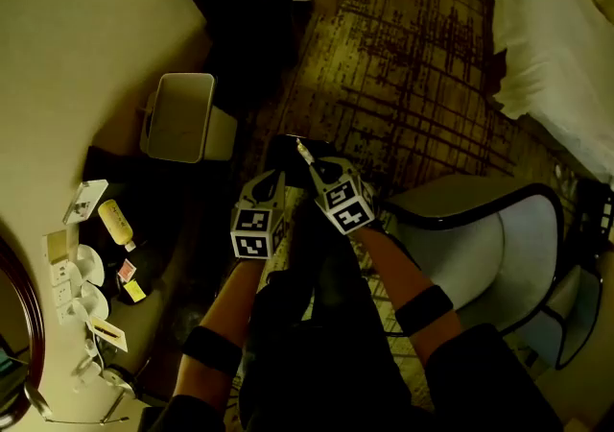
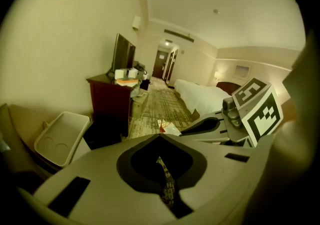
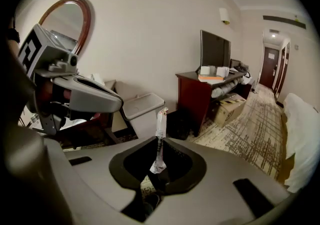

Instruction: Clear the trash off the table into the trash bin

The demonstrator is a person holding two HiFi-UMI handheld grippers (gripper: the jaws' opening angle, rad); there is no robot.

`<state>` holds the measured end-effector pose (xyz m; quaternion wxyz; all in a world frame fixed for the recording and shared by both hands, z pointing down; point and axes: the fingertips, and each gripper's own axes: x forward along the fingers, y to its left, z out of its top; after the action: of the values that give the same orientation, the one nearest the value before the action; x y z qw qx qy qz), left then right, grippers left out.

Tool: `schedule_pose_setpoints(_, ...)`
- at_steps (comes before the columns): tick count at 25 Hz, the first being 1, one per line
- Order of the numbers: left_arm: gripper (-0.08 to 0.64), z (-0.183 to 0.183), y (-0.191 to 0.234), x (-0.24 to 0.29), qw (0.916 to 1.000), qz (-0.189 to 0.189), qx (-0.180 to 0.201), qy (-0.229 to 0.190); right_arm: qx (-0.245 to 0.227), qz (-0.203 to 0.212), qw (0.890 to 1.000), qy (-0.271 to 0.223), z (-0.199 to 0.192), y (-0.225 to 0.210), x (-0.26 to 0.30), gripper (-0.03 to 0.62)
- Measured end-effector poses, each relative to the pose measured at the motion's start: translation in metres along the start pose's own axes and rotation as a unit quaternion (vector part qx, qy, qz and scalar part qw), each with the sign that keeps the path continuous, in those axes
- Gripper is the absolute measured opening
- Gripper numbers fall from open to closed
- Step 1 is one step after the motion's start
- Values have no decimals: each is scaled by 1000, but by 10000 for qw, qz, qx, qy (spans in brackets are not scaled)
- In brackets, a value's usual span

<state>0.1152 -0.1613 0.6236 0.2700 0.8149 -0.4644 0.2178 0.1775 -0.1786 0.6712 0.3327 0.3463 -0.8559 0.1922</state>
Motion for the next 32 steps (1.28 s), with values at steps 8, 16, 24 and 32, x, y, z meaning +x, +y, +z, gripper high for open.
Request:
schedule_pose_setpoints(8, 0, -116, 27, 120, 9979, -10, -211, 606, 422, 12, 9969, 670, -146, -34, 123, 61)
schedule_pose_setpoints(16, 0, -227, 63, 216, 9944, -30, -343, 1003, 630, 14, 9930, 995, -247, -45, 234, 64)
schedule_pose_setpoints(24, 0, -283, 89, 262, 9917, -11, -456, 1199, 686, 64, 9889, 1314, -316, -46, 301, 81)
schedule_pose_setpoints(32, 0, -288, 92, 260, 9922, -42, -502, 1140, 549, 36, 9857, 1596, -335, -36, 315, 234)
